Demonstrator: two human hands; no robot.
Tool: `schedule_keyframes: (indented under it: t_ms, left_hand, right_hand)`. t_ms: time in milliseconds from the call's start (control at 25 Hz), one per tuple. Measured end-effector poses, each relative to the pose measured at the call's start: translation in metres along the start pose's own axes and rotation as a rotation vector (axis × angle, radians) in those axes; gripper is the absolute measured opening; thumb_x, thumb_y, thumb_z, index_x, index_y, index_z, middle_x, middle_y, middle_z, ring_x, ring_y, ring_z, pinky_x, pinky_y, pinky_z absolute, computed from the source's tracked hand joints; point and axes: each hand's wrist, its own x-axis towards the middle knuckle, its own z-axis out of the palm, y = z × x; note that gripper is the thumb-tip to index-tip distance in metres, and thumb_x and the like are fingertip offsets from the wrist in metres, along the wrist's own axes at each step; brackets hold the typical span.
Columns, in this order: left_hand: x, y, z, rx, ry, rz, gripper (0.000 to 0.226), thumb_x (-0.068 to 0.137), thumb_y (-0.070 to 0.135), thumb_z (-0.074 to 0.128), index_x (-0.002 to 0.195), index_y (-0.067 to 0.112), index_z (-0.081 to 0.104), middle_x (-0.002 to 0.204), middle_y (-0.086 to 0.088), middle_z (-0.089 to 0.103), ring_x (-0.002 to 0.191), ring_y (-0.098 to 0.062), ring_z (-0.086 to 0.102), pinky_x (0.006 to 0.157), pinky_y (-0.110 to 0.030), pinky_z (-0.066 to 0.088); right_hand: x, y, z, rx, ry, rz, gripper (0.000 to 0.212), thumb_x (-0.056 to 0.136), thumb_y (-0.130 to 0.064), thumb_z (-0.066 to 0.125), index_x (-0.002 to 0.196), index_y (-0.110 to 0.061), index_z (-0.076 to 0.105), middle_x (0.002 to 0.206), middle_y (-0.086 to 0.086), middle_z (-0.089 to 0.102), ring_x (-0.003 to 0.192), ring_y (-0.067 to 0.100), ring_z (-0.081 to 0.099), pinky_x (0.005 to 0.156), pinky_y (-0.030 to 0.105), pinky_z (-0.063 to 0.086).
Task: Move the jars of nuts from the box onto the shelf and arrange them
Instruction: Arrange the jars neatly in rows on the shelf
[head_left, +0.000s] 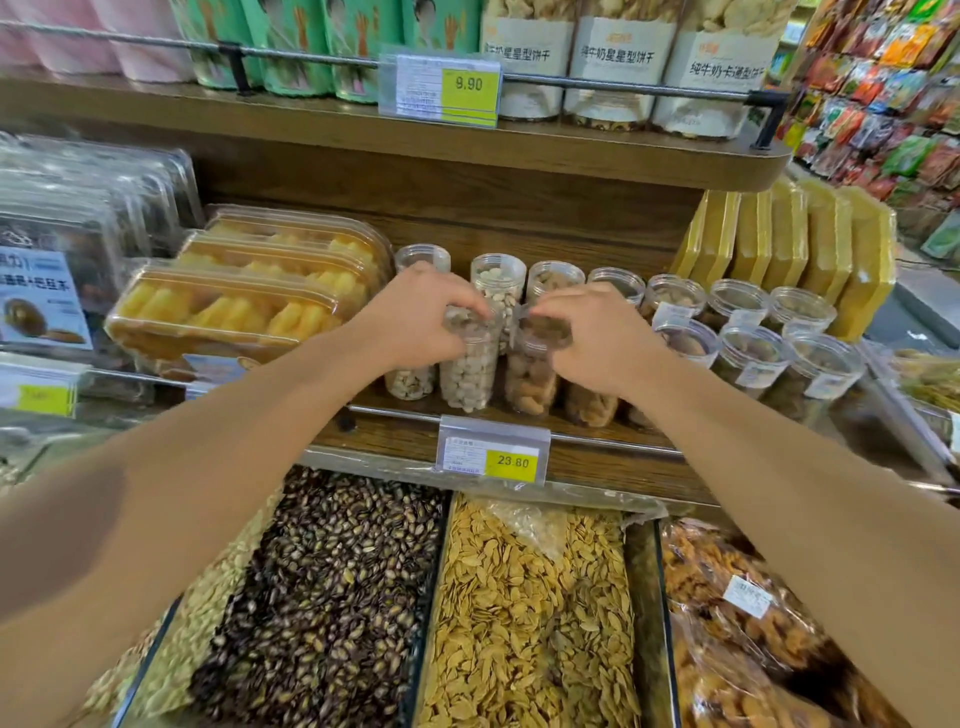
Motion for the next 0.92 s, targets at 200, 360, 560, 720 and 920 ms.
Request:
schedule_keyframes:
  t_ms: [200,360,560,720,920]
  left_hand:
    - [0.002,-0.002,0.011,0.104,0.044,0.013,0.046,0.075,0.048,0.067,0.117,0.031,0.064,0.121,0.005,0.06,0.113,-0.021,0.047,0.099,-0.04,0.04]
    - [-0.002,-0.008,0.006,-0.036,0.031,0.079,0.043,0.075,0.018,0.068,0.117,0.029,0.067,0.123,0.009,0.063,0.117,-0.014,0.052,0.104,-0.037,0.039]
    - [-0.004,-0.004,0.015,0.06,0.115,0.036,0.042,0.078,0.047,0.065,0.115,0.028,0.066,0.116,0.006,0.064,0.113,-0.021,0.052,0.095,-0.041,0.043]
    - [-0.002,-0.008,0.016,-0.061,0.112,0.045,0.038,0.071,0.025,0.063,0.108,0.029,0.069,0.114,0.007,0.066,0.114,-0.018,0.054,0.102,-0.044,0.04]
    - [-0.003,-0.002,0.017,0.016,0.13,0.035,0.034,0.076,0.038,0.067,0.11,0.031,0.068,0.113,0.004,0.065,0.108,-0.021,0.054,0.097,-0.045,0.042]
  right_hand:
    - [-0.003,-0.008,0.005,-0.049,0.074,0.11,0.049,0.08,-0.041,0.067,0.125,-0.022,0.061,0.128,0.003,0.057,0.118,0.028,0.048,0.095,0.042,0.044]
    - [-0.005,-0.006,0.004,0.035,0.021,0.051,0.048,0.078,-0.023,0.069,0.125,-0.023,0.06,0.129,0.0,0.057,0.12,0.024,0.048,0.097,0.039,0.044]
    - [-0.009,-0.009,0.008,-0.033,0.088,0.082,0.051,0.086,-0.037,0.067,0.133,-0.02,0.056,0.136,0.001,0.053,0.124,0.025,0.045,0.096,0.038,0.04]
    - [-0.01,-0.009,0.009,-0.031,0.103,0.073,0.045,0.088,-0.031,0.066,0.13,-0.019,0.058,0.13,0.001,0.058,0.12,0.023,0.05,0.091,0.035,0.042]
    - [-0.012,-0.01,0.013,-0.023,0.122,0.099,0.045,0.089,-0.03,0.065,0.132,-0.019,0.057,0.131,0.001,0.057,0.119,0.024,0.051,0.092,0.038,0.045]
